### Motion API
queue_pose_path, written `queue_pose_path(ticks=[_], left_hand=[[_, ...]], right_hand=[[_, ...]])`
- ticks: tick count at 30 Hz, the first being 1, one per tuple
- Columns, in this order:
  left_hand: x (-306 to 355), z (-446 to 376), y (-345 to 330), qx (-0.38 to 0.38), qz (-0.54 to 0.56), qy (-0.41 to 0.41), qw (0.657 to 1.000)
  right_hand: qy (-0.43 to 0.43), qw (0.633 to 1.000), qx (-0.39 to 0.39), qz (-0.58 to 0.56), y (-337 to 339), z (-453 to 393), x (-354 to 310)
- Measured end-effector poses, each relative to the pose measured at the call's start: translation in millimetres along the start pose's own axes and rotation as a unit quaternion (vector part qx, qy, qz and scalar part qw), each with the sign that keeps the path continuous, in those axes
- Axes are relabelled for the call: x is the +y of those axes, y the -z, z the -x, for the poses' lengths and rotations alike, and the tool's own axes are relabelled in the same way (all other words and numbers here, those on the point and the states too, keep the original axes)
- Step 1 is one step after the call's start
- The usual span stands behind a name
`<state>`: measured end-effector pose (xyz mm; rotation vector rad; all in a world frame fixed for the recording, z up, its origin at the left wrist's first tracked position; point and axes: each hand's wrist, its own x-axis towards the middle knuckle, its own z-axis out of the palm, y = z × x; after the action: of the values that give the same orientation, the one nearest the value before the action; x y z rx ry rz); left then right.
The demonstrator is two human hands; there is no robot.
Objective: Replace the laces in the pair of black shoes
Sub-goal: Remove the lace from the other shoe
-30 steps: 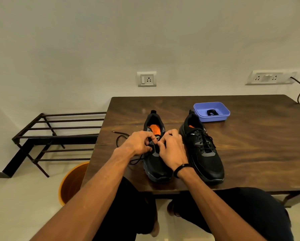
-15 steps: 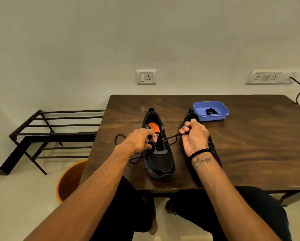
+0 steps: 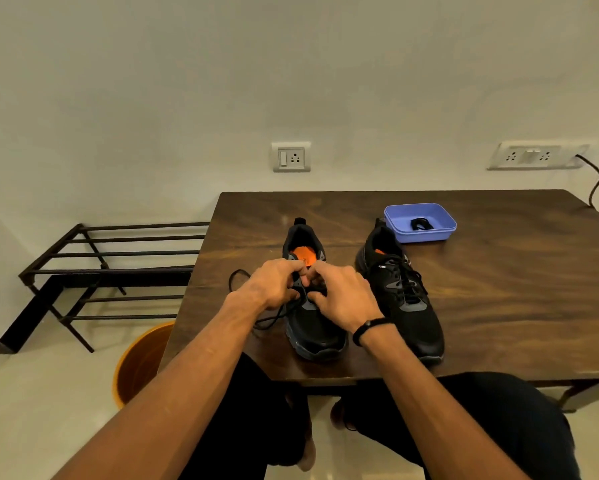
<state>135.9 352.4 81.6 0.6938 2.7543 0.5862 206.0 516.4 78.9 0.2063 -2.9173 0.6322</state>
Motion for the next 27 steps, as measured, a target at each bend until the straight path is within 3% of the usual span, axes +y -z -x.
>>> queue_pose_path(ticks=[10,13,15,18,21,23,25,27], left_hand=[[-2.2,-1.1,0.1,-0.006,0.028,-0.007,1.000],[-1.5,-1.2,0.9,-0.009,0.029,-0.008,1.000],[-1.4,-1.6,1.1,-0.012,0.037,-0.003,0.999],[-0.1,-2.4,1.2,-0.019,0.047,0.001,0.999],[2.3,-2.8,0.0,-0.025,0.062,-0.002,0.998],[4.1,-3.3,-0.9,-0.028,0.070,-0.007,0.997],[5.9,-3.8,-1.2,-0.035,0.069,-0.012,0.997],[7.4,-4.0,-1.2,-0.043,0.065,-0.016,0.997]], right_hand=[[-0.024,0.995,-0.009,0.100,-1.6,-1.7,-1.4],[-0.065,0.995,0.042,0.055,3.8,-5.7,4.0],[-0.110,0.986,0.116,-0.048,6.7,-8.3,8.8],[-0.190,0.918,0.191,-0.290,3.7,-12.2,13.5],[-0.260,0.780,0.206,-0.531,-1.8,-17.4,10.3],[-0.289,0.696,0.211,-0.623,-2.8,-20.4,8.4],[-0.303,0.691,0.211,-0.621,-3.6,-22.1,11.1],[-0.302,0.739,0.197,-0.570,-7.2,-22.9,16.2]])
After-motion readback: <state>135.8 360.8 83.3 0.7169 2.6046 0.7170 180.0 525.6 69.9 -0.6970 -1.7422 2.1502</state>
